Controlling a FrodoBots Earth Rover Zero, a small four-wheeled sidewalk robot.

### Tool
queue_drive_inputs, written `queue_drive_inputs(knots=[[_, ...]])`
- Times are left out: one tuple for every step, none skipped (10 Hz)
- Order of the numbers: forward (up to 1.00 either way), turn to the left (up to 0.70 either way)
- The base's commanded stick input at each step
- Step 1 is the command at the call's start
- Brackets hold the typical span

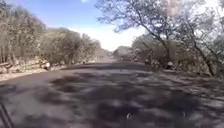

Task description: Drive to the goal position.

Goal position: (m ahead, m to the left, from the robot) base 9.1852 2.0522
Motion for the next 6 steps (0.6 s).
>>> queue_drive_inputs(knots=[[0.7, 0.0], [0.7, 0.0], [0.7, 0.0], [0.7, 0.0], [0.7, 0.0], [0.7, 0.0]])
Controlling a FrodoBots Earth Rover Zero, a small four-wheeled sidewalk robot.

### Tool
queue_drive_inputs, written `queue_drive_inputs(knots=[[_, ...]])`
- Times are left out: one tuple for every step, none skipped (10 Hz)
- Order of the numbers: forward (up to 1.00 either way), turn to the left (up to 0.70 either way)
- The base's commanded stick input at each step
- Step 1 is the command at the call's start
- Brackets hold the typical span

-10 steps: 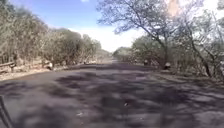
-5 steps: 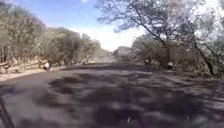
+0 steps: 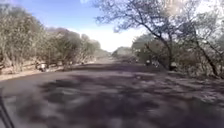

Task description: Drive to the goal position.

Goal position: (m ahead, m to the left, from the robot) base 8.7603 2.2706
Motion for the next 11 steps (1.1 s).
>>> queue_drive_inputs(knots=[[0.7, 0.0], [0.7, 0.0], [0.7, 0.0], [0.7, 0.0], [0.7, 0.0], [0.7, 0.0], [0.7, 0.0], [0.7, 0.0], [0.7, 0.0], [0.7, 0.0], [0.7, 0.0]])
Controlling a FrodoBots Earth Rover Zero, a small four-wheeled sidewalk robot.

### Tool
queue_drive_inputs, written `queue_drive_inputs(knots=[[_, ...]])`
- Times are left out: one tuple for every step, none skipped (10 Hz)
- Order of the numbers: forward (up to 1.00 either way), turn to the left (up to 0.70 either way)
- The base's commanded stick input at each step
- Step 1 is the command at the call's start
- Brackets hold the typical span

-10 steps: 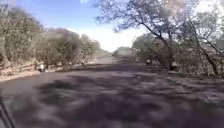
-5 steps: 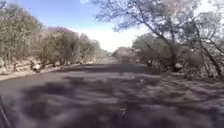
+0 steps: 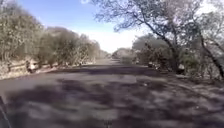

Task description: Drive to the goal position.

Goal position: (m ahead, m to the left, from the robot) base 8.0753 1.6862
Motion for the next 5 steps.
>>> queue_drive_inputs(knots=[[0.7, 0.0], [0.7, 0.0], [0.7, 0.0], [0.7, 0.0], [0.7, 0.0]])
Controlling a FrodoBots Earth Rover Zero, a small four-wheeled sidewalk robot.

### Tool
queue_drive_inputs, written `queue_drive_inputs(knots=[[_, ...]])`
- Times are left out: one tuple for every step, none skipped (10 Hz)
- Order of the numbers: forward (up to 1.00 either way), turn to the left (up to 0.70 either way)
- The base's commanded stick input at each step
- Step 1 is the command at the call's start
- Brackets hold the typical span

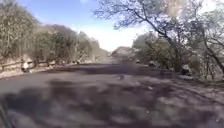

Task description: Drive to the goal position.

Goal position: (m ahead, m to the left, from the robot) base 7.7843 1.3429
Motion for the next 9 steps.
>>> queue_drive_inputs(knots=[[0.7, 0.0], [0.7, 0.0], [0.7, 0.0], [0.7, 0.0], [0.7, 0.0], [0.7, 0.0], [0.7, 0.0], [0.7, 0.0], [0.7, 0.0]])
